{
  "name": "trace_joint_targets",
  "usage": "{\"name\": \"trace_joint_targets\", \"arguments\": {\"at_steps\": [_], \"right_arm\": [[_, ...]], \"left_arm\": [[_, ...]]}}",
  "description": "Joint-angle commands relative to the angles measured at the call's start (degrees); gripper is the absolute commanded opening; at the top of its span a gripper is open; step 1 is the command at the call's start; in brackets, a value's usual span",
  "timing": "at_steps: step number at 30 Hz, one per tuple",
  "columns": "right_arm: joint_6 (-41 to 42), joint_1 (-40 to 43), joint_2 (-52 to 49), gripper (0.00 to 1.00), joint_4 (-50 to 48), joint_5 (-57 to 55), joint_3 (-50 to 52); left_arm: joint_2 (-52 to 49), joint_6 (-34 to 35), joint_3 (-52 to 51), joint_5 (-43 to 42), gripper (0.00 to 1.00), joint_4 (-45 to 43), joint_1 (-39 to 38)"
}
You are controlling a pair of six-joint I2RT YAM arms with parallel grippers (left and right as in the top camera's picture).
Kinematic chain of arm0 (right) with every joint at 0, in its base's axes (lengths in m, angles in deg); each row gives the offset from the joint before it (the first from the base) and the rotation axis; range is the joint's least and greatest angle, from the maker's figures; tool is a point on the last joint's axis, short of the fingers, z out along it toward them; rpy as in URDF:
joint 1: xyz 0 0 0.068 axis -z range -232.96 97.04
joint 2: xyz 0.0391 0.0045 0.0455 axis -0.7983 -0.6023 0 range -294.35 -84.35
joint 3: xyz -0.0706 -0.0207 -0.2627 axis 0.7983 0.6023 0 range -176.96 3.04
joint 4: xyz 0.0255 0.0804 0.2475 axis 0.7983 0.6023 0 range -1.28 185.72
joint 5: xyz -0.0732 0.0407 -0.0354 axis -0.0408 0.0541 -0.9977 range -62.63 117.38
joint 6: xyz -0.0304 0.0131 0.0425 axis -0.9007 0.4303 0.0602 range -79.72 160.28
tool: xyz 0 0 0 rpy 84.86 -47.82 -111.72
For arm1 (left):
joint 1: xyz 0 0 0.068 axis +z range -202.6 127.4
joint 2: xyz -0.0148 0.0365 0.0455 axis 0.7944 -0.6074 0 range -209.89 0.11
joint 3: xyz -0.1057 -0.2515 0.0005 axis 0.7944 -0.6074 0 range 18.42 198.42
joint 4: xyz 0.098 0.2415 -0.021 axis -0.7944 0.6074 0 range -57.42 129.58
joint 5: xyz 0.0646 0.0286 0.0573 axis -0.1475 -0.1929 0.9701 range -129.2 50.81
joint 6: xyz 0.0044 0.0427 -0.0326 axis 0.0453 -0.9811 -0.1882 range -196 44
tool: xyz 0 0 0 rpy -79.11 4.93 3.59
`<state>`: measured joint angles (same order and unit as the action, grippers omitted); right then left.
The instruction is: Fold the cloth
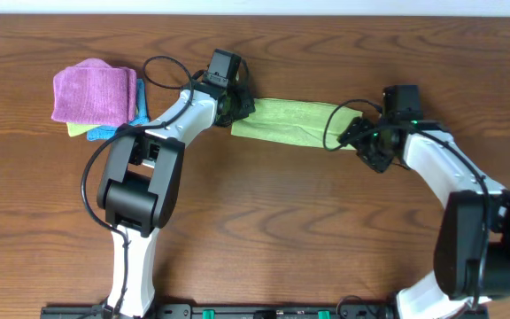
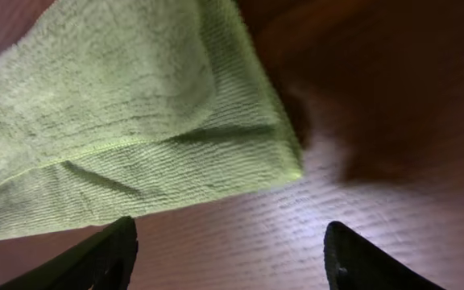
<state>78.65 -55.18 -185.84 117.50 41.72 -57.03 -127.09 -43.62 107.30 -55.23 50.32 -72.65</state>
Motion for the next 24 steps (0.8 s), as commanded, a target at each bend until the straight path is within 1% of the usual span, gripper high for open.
{"name": "trace_joint_targets", "arguments": {"at_steps": [1,10,16,24], "right_arm": [[1.2,-1.57,-1.4,0.73,-1.4,-0.55,-0.83],[1.9,-2.36,-5.18,0.7,-4.31,-1.07,-0.83],[1.9,-2.36,-7.21,0.69,-5.75,-2.16,-0.83],[1.9,-2.36,-9.68,0.67,-9.09,-2.36,-0.83]], "left_arm": [[-0.96,0.2,0.76,1.64,0.06,0.5,0.15],[-0.96,0.2,0.76,1.66,0.06,1.75,0.15],[-0.96,0.2,0.76,1.66,0.06,2.16,0.15],[-0.96,0.15,0.76,3.15,0.06,5.11,0.17]]}}
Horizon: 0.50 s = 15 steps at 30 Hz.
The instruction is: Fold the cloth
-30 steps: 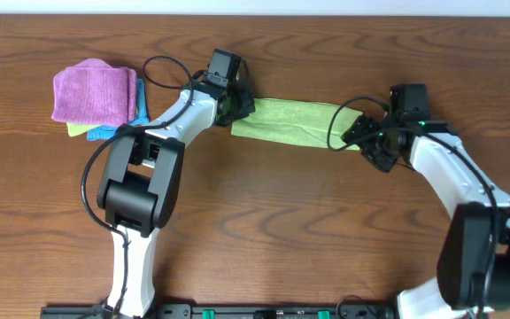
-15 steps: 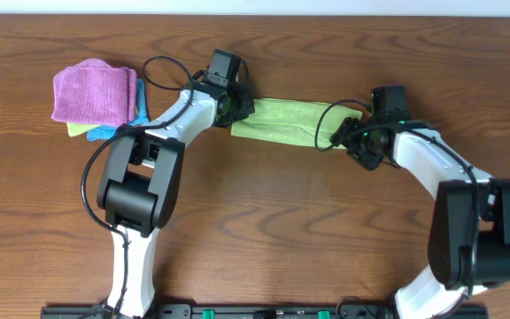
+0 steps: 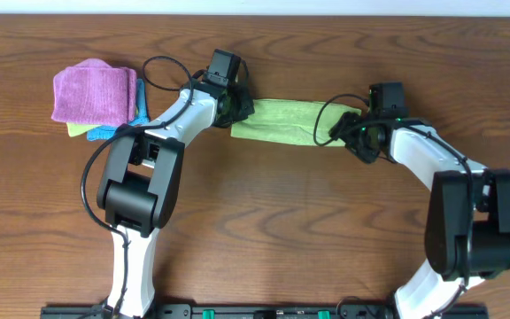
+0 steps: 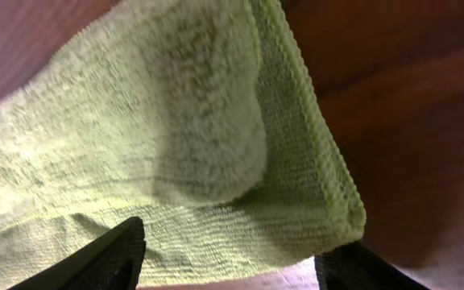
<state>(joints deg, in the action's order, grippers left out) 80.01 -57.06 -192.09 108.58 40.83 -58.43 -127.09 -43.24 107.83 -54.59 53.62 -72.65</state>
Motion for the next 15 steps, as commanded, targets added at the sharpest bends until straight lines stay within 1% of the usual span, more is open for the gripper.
{"name": "trace_joint_targets", "arguments": {"at_steps": [1,8,12,15], "right_arm": [[0.52,-0.48,-3.65,0.66,-0.48,-1.49,0.57],[0.52,-0.48,-4.13,0.63,-1.31,-4.26,0.57],[0.5,-0.5,-4.13,0.47,-1.7,-5.2,0.57],[0.48,-0.48,-4.13,0.41,-2.69,-6.1,0.57]], "left_arm": [[-0.96,-0.22,0.24,2.51,0.05,2.05,0.2],[-0.96,-0.22,0.24,2.56,0.06,2.32,0.2],[-0.96,-0.2,0.24,2.54,0.06,2.36,0.2],[-0.96,-0.2,0.24,2.54,0.06,2.4,0.2]]}}
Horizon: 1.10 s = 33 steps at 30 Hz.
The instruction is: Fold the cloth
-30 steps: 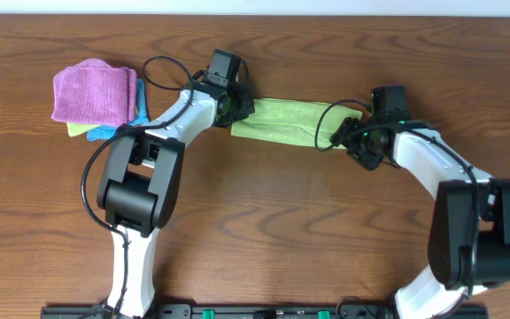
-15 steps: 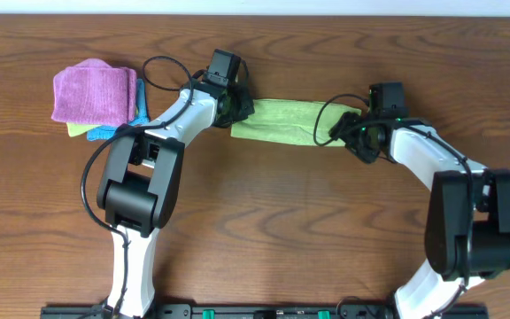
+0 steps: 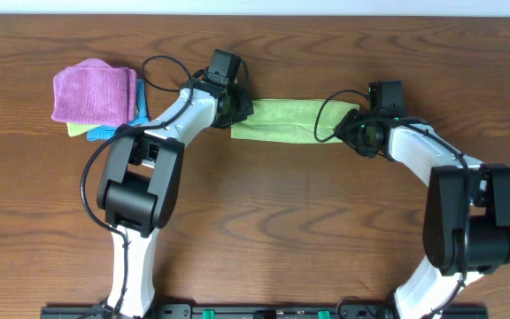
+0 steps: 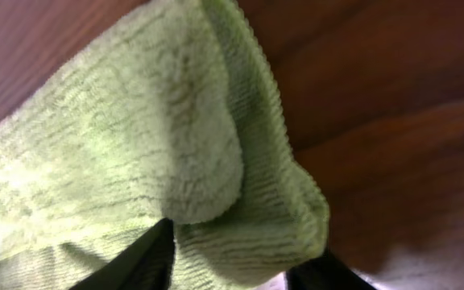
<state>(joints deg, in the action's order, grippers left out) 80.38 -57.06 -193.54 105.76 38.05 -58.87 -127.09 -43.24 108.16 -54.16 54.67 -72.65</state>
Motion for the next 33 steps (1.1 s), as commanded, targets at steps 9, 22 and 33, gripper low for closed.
{"name": "trace_joint_targets", "arguments": {"at_steps": [9,22,33], "right_arm": [[-1.55,-0.48,-2.71,0.02,-1.88,-4.87,1.01],[-5.35,-0.83,-1.33,0.01,-1.97,-2.1,0.98],[-8.0,-4.48,5.35,0.01,-1.95,-2.25,0.98]], "left_arm": [[-0.96,-0.17,-0.09,2.1,0.06,2.14,0.2],[-0.96,-0.17,-0.09,2.93,0.06,3.93,0.2],[-0.96,-0.17,-0.09,2.91,0.06,4.76,0.2]]}}
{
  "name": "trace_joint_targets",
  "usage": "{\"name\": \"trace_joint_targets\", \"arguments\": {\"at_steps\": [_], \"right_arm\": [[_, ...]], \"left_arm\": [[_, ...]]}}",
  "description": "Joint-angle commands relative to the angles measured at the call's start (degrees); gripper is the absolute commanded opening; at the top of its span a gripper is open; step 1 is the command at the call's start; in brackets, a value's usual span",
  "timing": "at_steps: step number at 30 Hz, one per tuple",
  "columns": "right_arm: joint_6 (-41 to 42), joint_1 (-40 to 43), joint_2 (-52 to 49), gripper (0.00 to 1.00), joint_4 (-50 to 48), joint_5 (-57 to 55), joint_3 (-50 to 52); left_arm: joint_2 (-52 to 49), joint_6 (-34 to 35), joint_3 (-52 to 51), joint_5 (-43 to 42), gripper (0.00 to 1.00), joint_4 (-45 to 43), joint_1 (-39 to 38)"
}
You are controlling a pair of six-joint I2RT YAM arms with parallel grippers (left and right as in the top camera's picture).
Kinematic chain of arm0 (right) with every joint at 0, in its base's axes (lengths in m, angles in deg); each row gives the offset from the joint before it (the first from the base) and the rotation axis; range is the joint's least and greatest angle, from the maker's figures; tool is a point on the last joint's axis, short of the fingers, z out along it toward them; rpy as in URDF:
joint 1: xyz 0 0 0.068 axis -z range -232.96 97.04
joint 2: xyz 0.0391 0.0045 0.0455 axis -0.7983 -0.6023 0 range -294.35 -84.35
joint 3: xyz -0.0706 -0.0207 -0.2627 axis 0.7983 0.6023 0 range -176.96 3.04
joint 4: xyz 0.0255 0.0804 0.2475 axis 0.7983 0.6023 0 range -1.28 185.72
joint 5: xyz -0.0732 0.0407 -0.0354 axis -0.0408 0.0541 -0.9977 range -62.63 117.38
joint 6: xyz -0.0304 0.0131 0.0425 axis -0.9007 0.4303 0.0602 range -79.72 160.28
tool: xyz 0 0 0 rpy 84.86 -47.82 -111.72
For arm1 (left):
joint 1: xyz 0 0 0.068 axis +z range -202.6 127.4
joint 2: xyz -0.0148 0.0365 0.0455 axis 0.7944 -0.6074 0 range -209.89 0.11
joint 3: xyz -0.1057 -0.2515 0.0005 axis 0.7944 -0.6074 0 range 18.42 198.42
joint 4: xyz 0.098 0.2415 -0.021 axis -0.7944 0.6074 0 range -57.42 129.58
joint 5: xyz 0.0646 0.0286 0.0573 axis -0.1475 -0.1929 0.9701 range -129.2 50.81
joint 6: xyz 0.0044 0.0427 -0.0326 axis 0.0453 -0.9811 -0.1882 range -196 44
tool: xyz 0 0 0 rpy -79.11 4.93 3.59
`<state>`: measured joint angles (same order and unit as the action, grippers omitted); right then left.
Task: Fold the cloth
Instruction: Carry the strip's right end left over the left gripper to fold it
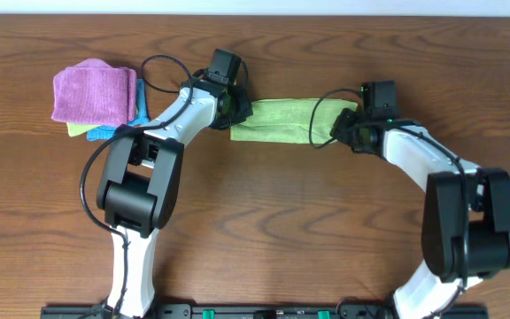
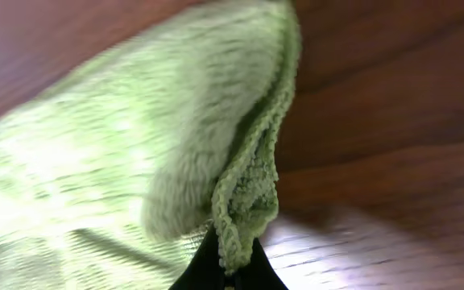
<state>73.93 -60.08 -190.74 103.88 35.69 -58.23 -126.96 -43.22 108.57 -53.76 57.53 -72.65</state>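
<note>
A green cloth [image 1: 277, 120], folded into a long strip, lies across the far middle of the wooden table. My left gripper [image 1: 234, 108] is at the strip's left end, and the overhead view does not show how its jaws stand. At the strip's right end my right gripper [image 1: 343, 131] is shut on the cloth. In the right wrist view the gripper [image 2: 230, 266] pinches the cloth's hemmed corner [image 2: 252, 181], which bunches up between the black fingers [image 2: 204, 270]. The rest of the cloth [image 2: 103, 153] spreads away to the left.
A stack of folded cloths, purple [image 1: 94, 89] on top with blue and yellow-green edges [image 1: 96, 131] under it, sits at the far left. Black cables [image 1: 162, 71] loop over the table by the left arm. The table's far edge [image 1: 255, 16] runs just behind the arms.
My right gripper's jaws, then half shut round the cloth's right corner, are now fully shut on its hem, and the corner is bunched and raised. The left arm has not moved.
My right gripper was open just short of the strip's right end. Then it stood open with the corner between its fingers, then its jaws were narrower on that corner. Now it pinches the hem. The left gripper stayed at the left end throughout.
</note>
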Motion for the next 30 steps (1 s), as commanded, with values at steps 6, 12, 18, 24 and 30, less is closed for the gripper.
{"name": "trace_joint_targets", "arguments": {"at_steps": [6,12,18,24,30], "right_arm": [[-1.6,-3.5,4.11,0.01,-0.33,0.57,0.31],[-1.57,-5.84,4.13,0.01,-2.19,2.64,0.28],[-1.57,-8.85,4.13,0.01,-4.11,2.89,-0.5],[-1.6,-11.67,4.13,0.01,-5.7,2.86,-1.86],[-1.57,-13.92,4.13,0.01,-6.84,2.89,-2.43]], "left_arm": [[-1.09,-0.2,-0.5,2.54,0.06,2.03,0.2],[-1.09,-0.2,-0.5,2.51,0.06,2.05,0.2],[-1.09,-0.2,-0.5,2.51,0.06,2.05,0.2],[-1.09,-0.2,-0.5,2.51,0.06,2.05,0.2],[-1.09,-0.2,-0.5,2.51,0.06,2.05,0.2]]}}
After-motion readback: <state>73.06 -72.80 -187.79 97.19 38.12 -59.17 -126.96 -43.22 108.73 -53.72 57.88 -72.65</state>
